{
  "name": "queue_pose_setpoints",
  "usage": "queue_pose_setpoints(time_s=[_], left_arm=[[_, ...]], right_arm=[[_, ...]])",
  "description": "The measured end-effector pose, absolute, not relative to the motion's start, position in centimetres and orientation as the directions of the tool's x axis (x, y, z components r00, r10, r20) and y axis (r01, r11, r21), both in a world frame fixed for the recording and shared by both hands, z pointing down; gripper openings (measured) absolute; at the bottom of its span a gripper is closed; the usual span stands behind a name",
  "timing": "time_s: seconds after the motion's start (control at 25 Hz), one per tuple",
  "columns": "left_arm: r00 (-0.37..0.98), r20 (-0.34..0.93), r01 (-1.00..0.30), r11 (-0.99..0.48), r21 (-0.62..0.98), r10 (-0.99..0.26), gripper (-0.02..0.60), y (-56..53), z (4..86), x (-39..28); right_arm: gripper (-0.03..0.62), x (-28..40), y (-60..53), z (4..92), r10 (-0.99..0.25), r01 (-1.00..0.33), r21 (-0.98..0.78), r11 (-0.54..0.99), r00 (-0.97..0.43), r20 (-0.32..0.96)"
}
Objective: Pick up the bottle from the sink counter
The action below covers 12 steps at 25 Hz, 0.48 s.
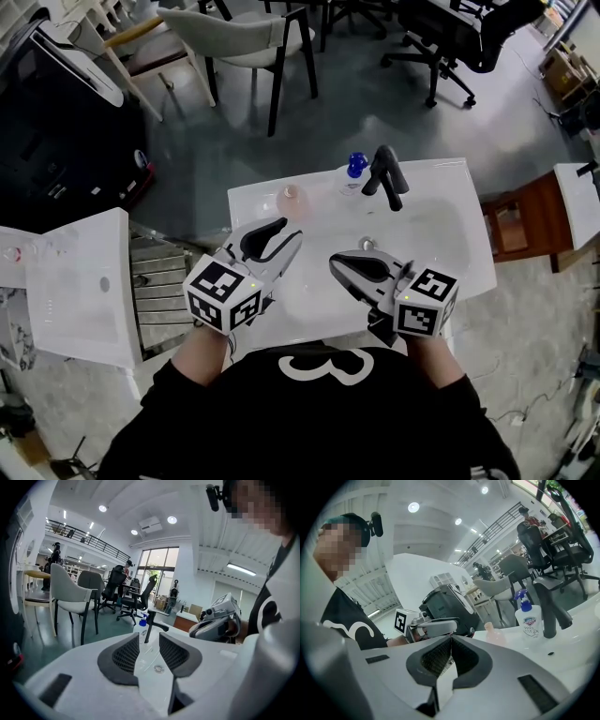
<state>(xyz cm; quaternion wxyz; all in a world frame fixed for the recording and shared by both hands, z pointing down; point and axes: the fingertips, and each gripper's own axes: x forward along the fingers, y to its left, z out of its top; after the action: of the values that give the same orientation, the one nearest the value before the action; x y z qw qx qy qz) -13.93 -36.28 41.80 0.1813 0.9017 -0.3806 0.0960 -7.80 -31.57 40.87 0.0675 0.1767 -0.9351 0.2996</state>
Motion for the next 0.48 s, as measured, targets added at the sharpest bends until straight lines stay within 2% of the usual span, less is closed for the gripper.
queue_pose_setpoints(time_s=[0.2,0.32,0.48], left_arm=[[0.683,0.334,-0.729,-0.631,0.264,-0.650,0.163,-38.0,43.4,-14.5],[0.676,0.346,-0.735,-0.624,0.264,-0.650,0.213,-38.9,44.1,-14.6],[0.657,0.344,-0.753,-0.606,0.256,-0.670,0.230,-40.4,44.7,-15.0]], right_arm=[[0.014,-7.8,-32.4,41.5,-0.301,-0.387,-0.539,0.748,-0.922,0.244],[0.014,-7.7,-32.7,41.9,-0.306,-0.397,-0.544,0.740,-0.918,0.254],[0.014,-7.6,-33.1,42.5,-0.315,-0.409,-0.553,0.725,-0.912,0.262]])
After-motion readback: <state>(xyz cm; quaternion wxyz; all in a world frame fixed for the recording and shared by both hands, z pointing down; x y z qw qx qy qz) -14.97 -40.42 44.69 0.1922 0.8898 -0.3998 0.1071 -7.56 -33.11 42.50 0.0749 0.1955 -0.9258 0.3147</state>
